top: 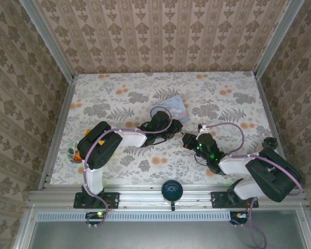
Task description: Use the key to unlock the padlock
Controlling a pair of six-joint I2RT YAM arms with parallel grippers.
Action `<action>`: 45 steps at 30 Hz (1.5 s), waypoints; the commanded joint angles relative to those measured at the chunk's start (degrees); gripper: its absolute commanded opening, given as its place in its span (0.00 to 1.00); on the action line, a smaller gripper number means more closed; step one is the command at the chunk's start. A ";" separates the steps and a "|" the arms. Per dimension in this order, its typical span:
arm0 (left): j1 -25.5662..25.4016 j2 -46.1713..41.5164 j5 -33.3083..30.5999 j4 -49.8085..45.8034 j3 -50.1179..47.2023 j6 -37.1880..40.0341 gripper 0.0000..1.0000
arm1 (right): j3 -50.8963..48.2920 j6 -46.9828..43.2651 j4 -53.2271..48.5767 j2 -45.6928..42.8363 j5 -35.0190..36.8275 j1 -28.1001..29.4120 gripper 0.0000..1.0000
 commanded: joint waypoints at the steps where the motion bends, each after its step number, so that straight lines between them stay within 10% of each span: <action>1: -0.71 4.18 7.83 -7.06 -1.77 -6.83 0.24 | 2.83 1.70 0.34 0.20 -1.34 -0.33 0.00; 45: -1.07 4.92 9.93 -5.27 -1.44 -6.11 0.24 | 10.64 2.19 -8.76 1.35 -19.85 -10.82 0.00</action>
